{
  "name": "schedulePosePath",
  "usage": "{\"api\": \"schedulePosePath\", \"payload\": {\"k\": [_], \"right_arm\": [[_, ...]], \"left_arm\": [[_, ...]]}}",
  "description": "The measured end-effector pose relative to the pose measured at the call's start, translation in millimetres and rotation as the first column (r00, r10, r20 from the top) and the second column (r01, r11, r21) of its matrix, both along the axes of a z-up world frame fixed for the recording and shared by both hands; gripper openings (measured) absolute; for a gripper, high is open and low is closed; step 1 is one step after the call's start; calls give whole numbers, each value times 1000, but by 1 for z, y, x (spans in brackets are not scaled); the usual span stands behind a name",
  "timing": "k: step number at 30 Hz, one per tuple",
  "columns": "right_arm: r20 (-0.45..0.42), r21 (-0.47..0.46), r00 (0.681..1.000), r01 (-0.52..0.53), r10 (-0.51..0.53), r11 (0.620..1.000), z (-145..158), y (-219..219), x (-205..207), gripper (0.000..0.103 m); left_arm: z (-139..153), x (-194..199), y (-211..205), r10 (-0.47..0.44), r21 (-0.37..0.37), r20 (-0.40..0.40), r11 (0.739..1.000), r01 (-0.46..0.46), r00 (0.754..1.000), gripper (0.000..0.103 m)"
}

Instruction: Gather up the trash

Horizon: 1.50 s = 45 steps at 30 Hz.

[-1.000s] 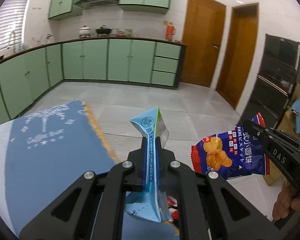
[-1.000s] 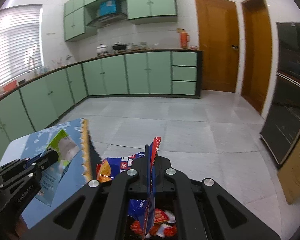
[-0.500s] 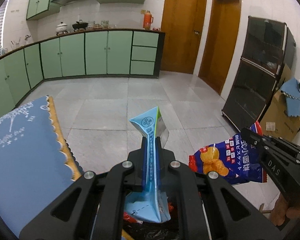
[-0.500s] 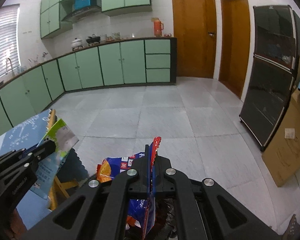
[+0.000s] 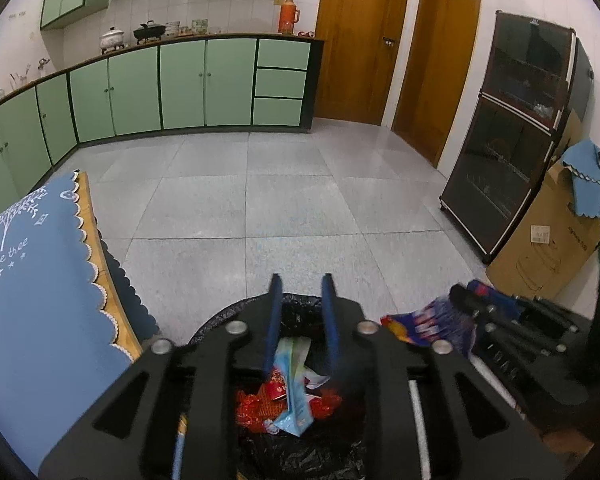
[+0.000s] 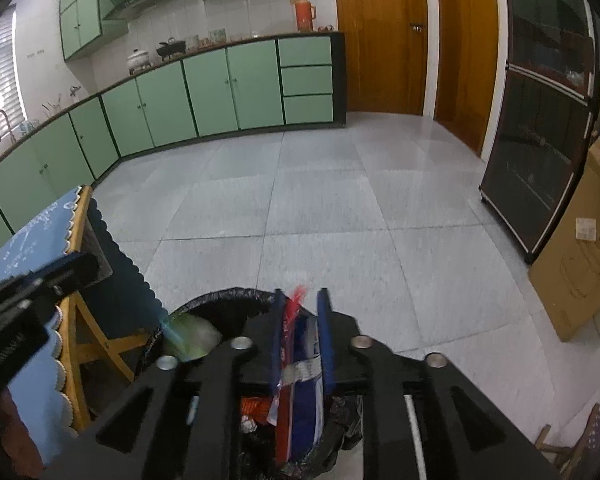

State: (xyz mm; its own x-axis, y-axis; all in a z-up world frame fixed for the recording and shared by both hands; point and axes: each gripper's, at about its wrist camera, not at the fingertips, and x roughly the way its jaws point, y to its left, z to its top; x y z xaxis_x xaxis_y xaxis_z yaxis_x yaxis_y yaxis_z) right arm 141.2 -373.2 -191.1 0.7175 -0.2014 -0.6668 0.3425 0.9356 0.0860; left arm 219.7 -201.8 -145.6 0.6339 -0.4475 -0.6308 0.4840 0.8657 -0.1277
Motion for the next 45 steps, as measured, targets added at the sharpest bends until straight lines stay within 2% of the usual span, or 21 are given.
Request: {"api": "schedulePosePath", "payload": {"k": [7, 14, 16, 19, 21, 24, 33, 45], "right_arm": [[-1, 26, 1000, 4, -4, 1000, -2, -3, -1, 44], [58, 20, 998, -12, 10, 1000, 26, 4, -5, 56], [74, 8, 997, -18, 17, 1000, 37, 8, -5, 60], [109, -18, 994, -30, 32, 999, 57, 17, -8, 72], [127, -32, 991, -42, 46, 999, 69, 24, -11, 85], [156, -48, 985, -71, 78, 996, 88, 37, -19, 96], [228, -8, 958, -176, 173, 984, 131, 66, -49, 97], [264, -40, 925, -273, 274, 961, 165, 108, -79, 97]], "left_arm": [[16, -3, 8, 21, -15, 23, 1000, -21, 999, 33], [47, -5, 24, 65, -37, 53, 997, -63, 996, 42], [59, -7, 30, 85, -32, 66, 996, -83, 994, 48], [82, -15, 46, 120, -33, 92, 993, -117, 989, 59], [94, -21, 55, 139, -23, 101, 990, -138, 985, 63], [109, -29, 71, 172, -18, 103, 985, -171, 980, 68], [140, -67, 111, 231, -17, 137, 973, -231, 963, 76], [158, -109, 143, 286, -26, 158, 958, -285, 945, 80]]}}
